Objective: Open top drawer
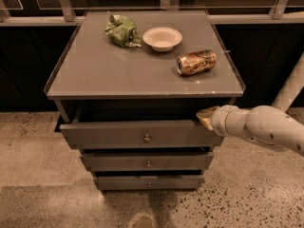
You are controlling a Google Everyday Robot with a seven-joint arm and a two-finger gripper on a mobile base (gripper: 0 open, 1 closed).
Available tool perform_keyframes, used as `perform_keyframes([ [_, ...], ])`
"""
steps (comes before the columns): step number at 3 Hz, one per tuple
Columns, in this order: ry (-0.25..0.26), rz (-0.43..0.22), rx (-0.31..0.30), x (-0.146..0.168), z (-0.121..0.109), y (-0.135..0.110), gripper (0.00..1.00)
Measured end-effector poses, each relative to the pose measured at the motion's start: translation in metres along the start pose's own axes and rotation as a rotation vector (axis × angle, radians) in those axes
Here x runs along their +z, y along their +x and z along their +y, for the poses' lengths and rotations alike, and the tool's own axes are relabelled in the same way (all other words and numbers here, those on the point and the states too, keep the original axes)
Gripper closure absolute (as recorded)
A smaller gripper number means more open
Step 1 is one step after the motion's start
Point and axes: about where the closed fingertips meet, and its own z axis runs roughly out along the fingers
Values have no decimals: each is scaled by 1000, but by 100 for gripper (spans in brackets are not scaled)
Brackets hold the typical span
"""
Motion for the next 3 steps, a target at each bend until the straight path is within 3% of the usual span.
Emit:
perform_keyframes([
  [2, 56, 34, 15, 25, -19, 5, 100],
  [3, 39, 47, 14, 26, -15, 7, 100],
])
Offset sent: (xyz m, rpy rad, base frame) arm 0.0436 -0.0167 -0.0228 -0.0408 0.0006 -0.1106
